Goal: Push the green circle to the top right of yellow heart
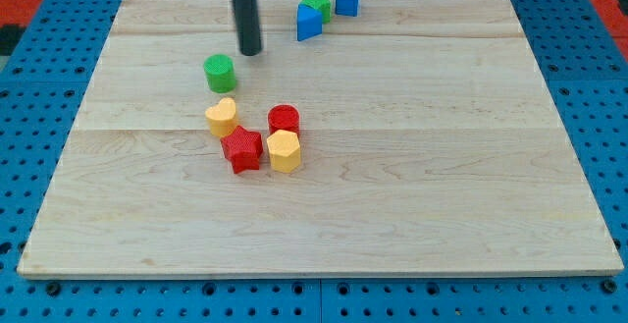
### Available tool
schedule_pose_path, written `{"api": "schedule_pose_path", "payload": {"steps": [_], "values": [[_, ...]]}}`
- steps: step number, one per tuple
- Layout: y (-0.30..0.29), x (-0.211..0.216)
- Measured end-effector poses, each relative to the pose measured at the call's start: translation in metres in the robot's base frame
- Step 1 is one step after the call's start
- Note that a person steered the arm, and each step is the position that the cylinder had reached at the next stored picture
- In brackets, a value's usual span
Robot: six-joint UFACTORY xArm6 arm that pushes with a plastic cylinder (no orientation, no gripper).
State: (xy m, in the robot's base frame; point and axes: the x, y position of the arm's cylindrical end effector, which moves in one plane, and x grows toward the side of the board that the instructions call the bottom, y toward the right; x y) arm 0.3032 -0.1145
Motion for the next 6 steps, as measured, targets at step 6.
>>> {"api": "schedule_pose_path", "payload": {"steps": [6], "values": [[0.202,-0.039]]}}
